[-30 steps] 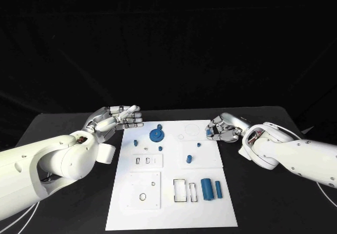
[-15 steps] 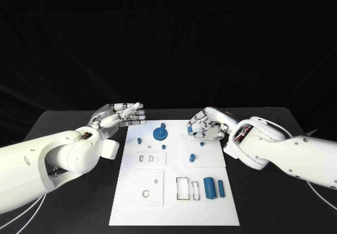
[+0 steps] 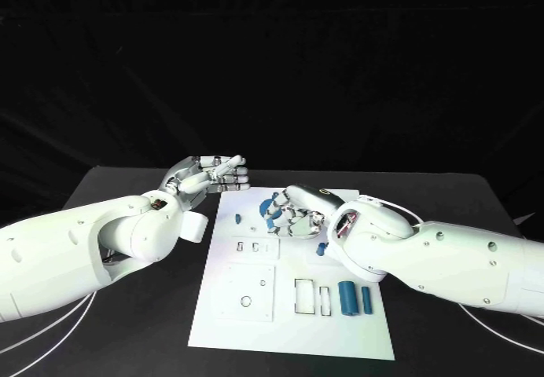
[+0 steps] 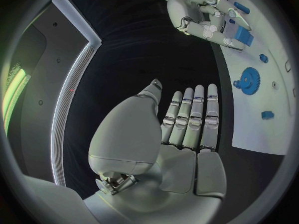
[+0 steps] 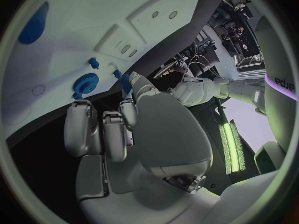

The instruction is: Assemble the parts on the task board

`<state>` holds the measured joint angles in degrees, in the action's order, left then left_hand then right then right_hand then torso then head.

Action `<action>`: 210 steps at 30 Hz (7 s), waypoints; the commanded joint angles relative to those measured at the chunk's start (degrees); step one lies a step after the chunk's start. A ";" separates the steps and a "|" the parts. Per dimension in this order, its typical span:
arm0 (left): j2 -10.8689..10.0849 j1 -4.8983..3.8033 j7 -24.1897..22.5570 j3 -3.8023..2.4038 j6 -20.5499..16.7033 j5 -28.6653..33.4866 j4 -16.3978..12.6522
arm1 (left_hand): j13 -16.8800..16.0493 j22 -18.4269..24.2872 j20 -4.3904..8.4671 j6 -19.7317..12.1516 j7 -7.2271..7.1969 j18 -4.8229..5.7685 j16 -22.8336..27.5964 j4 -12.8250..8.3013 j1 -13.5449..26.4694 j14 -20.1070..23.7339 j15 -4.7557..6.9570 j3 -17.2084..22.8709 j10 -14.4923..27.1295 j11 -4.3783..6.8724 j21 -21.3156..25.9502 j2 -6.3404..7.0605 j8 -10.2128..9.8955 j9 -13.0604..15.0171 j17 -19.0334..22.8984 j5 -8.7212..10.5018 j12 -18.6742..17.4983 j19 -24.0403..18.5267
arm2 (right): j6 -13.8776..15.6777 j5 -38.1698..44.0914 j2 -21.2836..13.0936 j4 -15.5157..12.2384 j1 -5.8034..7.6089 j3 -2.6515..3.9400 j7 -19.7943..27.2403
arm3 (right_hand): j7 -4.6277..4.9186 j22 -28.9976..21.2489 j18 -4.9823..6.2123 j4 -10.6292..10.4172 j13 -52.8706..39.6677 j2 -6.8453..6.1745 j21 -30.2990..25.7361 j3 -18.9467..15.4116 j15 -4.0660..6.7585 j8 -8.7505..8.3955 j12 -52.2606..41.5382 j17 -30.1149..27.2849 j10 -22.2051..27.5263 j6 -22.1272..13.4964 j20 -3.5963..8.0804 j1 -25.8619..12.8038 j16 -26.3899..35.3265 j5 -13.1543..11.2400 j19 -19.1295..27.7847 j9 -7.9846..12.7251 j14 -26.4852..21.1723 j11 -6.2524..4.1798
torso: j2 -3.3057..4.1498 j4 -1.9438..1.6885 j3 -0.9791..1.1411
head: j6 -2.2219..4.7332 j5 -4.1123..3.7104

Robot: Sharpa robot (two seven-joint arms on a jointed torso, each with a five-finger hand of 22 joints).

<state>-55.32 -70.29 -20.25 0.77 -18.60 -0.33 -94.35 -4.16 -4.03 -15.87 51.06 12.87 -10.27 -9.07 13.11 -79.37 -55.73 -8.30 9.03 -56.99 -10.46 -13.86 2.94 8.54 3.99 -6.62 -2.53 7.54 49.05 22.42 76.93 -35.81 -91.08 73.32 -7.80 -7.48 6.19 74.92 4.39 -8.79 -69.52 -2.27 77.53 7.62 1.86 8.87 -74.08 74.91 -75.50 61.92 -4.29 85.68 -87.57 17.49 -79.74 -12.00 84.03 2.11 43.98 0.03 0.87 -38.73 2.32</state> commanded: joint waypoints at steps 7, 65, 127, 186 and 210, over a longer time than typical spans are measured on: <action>0.28 -0.04 -0.37 -0.01 0.99 -0.23 -0.08 | 0.05 0.09 -0.10 0.27 0.44 -0.32 0.51 -0.18 -0.89 -0.28 -0.34 -0.30 -0.46 -0.06 0.40 -0.20 -0.39 -0.09 -0.05 -0.26 -0.35 0.35 | -3.18 7.47 3.31 1.36 -2.46 -0.32 -6.90 | 0.06 1.93 -0.61 -0.03 0.63 0.09 -0.32 0.41 0.31 0.85 0.58 10.21 -0.07 -0.47 0.15 -0.81 -0.24 -1.53 -0.08 -0.96 4.86 -0.47 | 0.03 0.00 -0.01 | -0.36 0.47; -0.15 -0.04 -0.25 0.00 1.02 -0.23 -0.50 | 0.05 0.09 -0.10 0.27 0.44 -0.32 0.51 -0.18 -0.89 -0.28 -0.34 -0.30 -0.46 -0.06 0.40 -0.20 -0.39 -0.09 -0.05 -0.26 -0.35 0.35 | -4.88 10.85 5.65 2.66 -4.57 -0.62 -10.06 | 0.56 1.77 -0.52 -0.75 1.09 -1.43 -0.80 0.00 -0.04 0.67 1.04 9.99 0.45 -1.89 -0.14 -3.22 -0.12 -2.60 0.12 -0.86 4.81 -0.03 | 0.04 -0.02 0.03 | -1.58 0.37; 0.49 -0.07 21.25 0.23 6.94 -22.76 3.08 | -8.67 -12.18 12.25 10.73 -7.44 0.26 -54.43 2.96 6.18 -28.32 10.01 -5.60 -18.62 7.28 -23.41 -2.28 3.23 2.97 -49.64 0.01 11.40 26.34 | -0.73 -27.64 -11.56 -5.71 3.72 0.13 13.08 | 2.18 -7.70 2.35 -4.21 8.54 -2.71 -14.01 -6.04 -1.46 1.75 6.70 0.21 8.09 -7.04 -1.61 -3.54 5.33 -0.41 8.56 -0.88 1.73 1.54 | -1.82 0.54 0.08 | -1.16 0.42; 17.25 -4.97 61.64 2.58 28.43 -56.87 10.23 | -54.43 -67.55 14.46 8.72 -9.02 6.68 -80.93 3.70 15.28 -34.27 12.17 0.80 -17.26 10.77 -67.14 3.80 12.47 19.63 -83.38 -0.28 54.86 33.97 | 0.32 -35.48 -19.13 -1.18 6.32 0.18 12.15 | 2.43 -24.91 6.07 -4.89 29.24 -3.21 -38.44 -6.89 -1.69 3.91 24.38 -23.01 19.51 -9.09 -1.91 -2.27 24.08 5.12 20.92 -1.34 -6.51 1.74 | -3.30 0.56 0.60 | -3.71 1.35; 18.39 -4.84 61.95 2.61 30.69 -57.12 11.73 | -55.24 -67.98 14.47 7.73 -9.04 6.73 -80.93 3.64 13.82 -34.27 12.20 4.68 -16.92 10.82 -67.38 4.07 13.53 21.95 -83.38 -0.28 55.34 34.01 | 0.36 -35.50 -19.01 -1.38 6.30 0.14 12.10 | 2.51 -25.32 6.05 -5.07 29.82 -3.23 -39.20 -6.91 -1.78 4.04 24.73 -23.98 19.67 -9.30 -1.98 -2.28 25.20 5.16 20.94 -1.34 -6.87 1.83 | -3.30 0.59 0.57 | -4.50 0.99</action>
<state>-37.13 -75.15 39.94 3.39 10.56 -57.21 -82.65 -59.35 -71.93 -1.43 59.15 3.97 -4.38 -89.86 16.73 -65.28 -83.97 3.79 13.47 -74.27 0.29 -81.01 6.93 21.91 25.89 -74.91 -3.20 62.76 82.52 22.91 41.33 -54.88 -92.34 79.61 -7.66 4.05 8.67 49.65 9.73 -13.62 -39.75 -5.37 38.71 0.72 0.01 12.62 -49.59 50.99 -55.93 53.12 -6.14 83.03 -62.50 22.31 -58.83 -13.26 77.67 3.85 40.72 0.58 1.42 -43.09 3.28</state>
